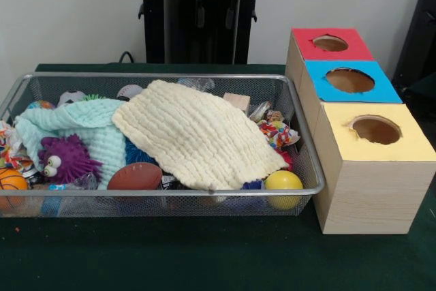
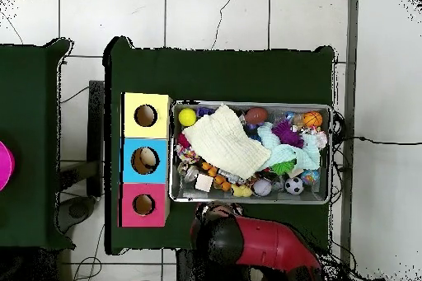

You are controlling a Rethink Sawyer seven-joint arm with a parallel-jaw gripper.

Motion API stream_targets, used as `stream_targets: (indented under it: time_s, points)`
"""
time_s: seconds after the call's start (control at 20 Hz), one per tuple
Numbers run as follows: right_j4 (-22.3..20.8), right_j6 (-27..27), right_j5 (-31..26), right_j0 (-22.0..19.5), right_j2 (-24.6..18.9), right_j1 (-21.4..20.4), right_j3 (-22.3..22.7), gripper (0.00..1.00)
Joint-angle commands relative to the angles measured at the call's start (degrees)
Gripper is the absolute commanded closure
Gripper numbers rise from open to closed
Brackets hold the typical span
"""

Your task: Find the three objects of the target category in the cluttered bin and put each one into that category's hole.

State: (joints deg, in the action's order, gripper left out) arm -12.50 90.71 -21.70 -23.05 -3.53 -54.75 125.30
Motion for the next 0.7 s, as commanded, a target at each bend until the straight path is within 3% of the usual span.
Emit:
stream_targets:
  time_s: [0.05,0.7]
  points:
    - [-4.3,3.3,7.1,-2.6,-4.0,4.5,2.5,0.0]
    - [-8.0,6.0,13.3,-2.4,-2.1,7.0,5.2,0.0]
